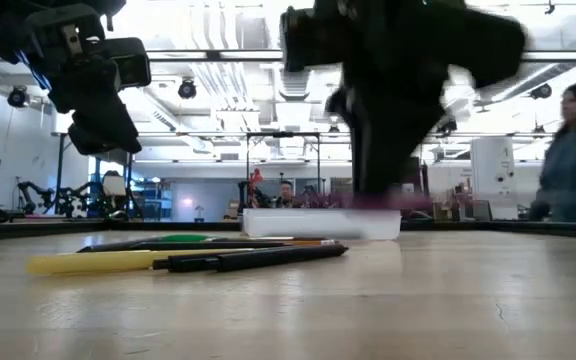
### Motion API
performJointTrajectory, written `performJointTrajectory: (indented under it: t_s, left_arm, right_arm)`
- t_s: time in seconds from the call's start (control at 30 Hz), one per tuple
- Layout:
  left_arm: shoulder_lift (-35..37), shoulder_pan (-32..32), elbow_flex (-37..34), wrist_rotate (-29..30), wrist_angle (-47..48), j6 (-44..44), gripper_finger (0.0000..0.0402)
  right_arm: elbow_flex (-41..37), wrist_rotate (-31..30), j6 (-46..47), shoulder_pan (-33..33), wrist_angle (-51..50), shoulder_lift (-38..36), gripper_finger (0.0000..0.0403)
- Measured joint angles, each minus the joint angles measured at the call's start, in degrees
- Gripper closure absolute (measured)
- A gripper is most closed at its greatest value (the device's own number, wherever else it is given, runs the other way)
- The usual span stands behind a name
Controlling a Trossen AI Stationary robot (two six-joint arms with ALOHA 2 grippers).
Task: Pick & place school supplies into a supply box
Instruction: Put the purple scissors into the black supply box
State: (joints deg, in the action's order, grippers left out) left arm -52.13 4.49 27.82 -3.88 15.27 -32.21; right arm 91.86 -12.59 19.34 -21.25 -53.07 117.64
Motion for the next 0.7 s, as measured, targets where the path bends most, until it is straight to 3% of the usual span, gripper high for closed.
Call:
performJointTrajectory:
  t_s: [0.2, 0.33, 0.53, 0.7]
  left_arm:
    - [0.0, 0.0, -0.8, 0.0, -0.1, 0.4, 0.0313]
    - [0.0, 0.0, -2.0, 0.0, -0.1, 0.4, 0.0313]
    - [0.0, 0.0, -3.0, 0.0, -0.1, 0.3, 0.0313]
    - [0.1, 0.0, -2.4, 2.3, -0.9, 0.2, 0.0313]
  right_arm:
    - [0.1, -5.7, 2.5, 7.5, 0.7, -6.5, 0.0357]
    - [0.2, -7.3, -5.8, 15.0, 2.8, -8.0, 0.0357]
    - [2.5, -3.1, -16.6, 26.2, 5.2, -6.3, 0.0357]
    - [5.5, 0.9, -26.5, 30.7, 5.8, -1.2, 0.0357]
